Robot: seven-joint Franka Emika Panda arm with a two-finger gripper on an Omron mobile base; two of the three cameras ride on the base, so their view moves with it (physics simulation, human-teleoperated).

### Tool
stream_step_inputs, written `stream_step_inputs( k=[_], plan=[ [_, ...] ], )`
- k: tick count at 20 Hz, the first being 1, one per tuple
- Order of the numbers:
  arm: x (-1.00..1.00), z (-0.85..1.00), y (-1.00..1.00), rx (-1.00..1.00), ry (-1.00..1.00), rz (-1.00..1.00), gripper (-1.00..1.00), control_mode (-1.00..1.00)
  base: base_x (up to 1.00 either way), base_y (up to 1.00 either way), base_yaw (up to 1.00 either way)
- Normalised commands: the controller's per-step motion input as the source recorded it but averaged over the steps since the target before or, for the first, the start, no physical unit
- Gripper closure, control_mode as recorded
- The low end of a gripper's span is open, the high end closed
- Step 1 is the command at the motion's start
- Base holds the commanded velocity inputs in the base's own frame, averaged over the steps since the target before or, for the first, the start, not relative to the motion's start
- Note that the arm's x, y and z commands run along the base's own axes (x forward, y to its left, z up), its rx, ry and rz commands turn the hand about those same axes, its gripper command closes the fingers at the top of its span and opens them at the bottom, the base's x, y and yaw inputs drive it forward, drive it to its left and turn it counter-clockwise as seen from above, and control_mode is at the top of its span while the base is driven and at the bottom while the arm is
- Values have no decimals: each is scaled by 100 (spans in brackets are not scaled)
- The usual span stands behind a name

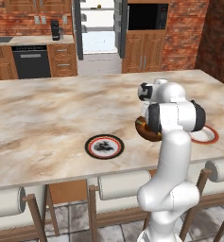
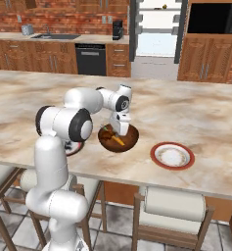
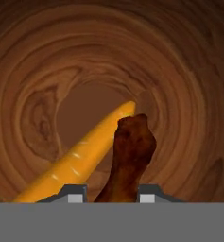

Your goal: Pick the chicken drumstick and carrot from their plates and place them in the bowl. Then put the bowl in the fridge.

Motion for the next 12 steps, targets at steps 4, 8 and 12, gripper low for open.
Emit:
stream_step_inputs(
  k=[4,8,12],
  plan=[
    [15,-4,-6,0,0,0,-100,-100,0,0,0],
    [0,0,-13,0,-3,0,-100,-100,0,0,0],
    [-4,12,-14,0,-8,0,-100,-100,0,0,0]
  ],
)
